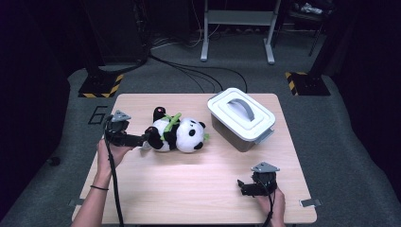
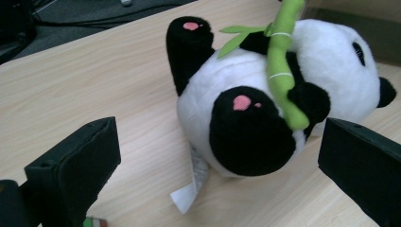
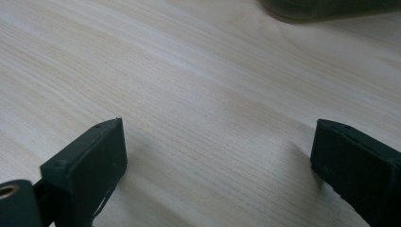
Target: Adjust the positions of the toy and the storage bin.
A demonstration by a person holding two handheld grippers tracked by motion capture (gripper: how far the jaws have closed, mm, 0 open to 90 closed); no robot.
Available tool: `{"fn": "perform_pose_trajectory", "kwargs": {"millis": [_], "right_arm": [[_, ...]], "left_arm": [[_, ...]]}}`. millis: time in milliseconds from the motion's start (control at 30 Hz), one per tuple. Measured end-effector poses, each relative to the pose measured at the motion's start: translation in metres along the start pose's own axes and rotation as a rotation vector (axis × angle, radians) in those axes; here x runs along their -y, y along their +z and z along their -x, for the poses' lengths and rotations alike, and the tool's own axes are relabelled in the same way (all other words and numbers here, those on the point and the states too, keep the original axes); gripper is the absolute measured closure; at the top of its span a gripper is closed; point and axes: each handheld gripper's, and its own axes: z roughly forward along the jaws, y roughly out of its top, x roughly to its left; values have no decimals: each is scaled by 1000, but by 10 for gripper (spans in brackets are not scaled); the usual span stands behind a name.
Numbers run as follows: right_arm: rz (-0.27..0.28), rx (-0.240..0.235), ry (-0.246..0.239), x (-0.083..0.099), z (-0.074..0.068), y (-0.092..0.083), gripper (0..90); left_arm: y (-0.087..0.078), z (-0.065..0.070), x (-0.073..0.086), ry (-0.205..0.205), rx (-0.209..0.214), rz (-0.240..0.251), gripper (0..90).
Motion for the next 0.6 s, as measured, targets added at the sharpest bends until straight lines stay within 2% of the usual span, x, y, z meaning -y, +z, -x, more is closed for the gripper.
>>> {"fn": "perform_pose_trajectory", "kwargs": {"millis": [400, 533, 600], "right_arm": [[0, 0, 0, 0, 0, 0, 35], [0, 0, 0, 0, 0, 0, 35], [0, 0, 0, 0, 0, 0, 35]], "left_arm": [[23, 23, -24, 54, 35, -13, 2], [30, 27, -31, 81, 50, -35, 1], [33, 30, -33, 94, 43, -41, 1]]}}
